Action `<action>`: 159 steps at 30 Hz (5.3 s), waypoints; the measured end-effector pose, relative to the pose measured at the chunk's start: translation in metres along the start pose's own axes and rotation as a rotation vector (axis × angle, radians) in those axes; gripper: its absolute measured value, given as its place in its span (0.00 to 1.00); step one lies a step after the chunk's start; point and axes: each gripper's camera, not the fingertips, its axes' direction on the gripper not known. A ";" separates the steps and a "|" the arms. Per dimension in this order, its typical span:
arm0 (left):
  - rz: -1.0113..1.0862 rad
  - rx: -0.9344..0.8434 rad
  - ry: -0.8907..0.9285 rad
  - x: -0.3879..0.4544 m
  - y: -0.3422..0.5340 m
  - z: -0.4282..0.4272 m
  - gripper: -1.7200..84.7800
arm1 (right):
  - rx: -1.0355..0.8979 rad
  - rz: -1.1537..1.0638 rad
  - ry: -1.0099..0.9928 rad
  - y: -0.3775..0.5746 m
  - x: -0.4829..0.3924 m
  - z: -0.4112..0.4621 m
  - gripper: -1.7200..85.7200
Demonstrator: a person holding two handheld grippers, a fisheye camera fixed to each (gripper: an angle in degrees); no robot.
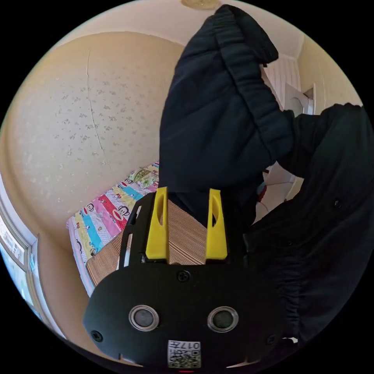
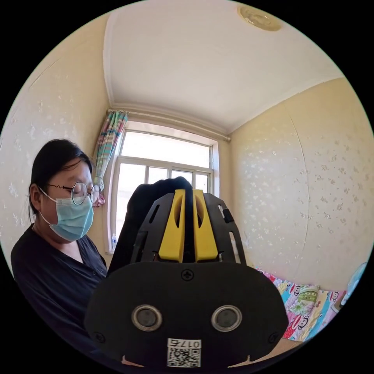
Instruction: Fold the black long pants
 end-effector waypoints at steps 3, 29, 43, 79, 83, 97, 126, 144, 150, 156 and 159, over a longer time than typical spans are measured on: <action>0.009 0.027 -0.042 0.020 0.002 -0.006 0.20 | 0.013 -0.005 0.055 -0.019 -0.003 0.000 0.04; -0.421 0.870 -0.044 -0.106 0.034 -0.245 0.04 | -0.173 0.058 0.083 -0.101 0.046 -0.067 0.05; -0.396 0.826 -0.189 -0.145 0.009 -0.263 0.04 | -0.128 0.163 0.246 -0.103 0.124 -0.103 0.05; -1.131 -0.828 -0.103 -0.550 0.506 0.393 0.12 | -1.211 1.499 0.274 0.535 0.728 -0.013 0.15; -1.017 -0.891 -0.150 -0.566 0.524 0.423 0.14 | -1.149 1.440 0.293 0.522 0.768 0.009 0.17; -1.057 -0.848 -0.030 -0.424 0.565 0.399 0.05 | -1.418 1.204 0.273 0.411 0.725 -0.150 0.03; -1.492 -0.885 -0.104 -0.218 0.600 0.235 0.10 | -1.462 1.274 0.183 0.292 0.691 -0.469 0.04; -1.046 -0.991 0.292 -0.201 0.453 0.320 0.04 | -1.166 1.029 -0.572 0.185 0.711 -0.445 0.05; -1.170 -0.905 0.325 -0.206 0.503 0.270 0.02 | -1.390 1.031 -0.372 0.256 0.865 -0.465 0.13; -1.286 -0.740 0.408 -0.213 0.552 0.226 0.02 | -0.908 1.348 0.015 0.342 1.091 -0.433 0.19; -1.324 -0.673 0.450 -0.217 0.573 0.206 0.02 | -0.770 1.473 0.212 0.400 1.149 -0.404 0.19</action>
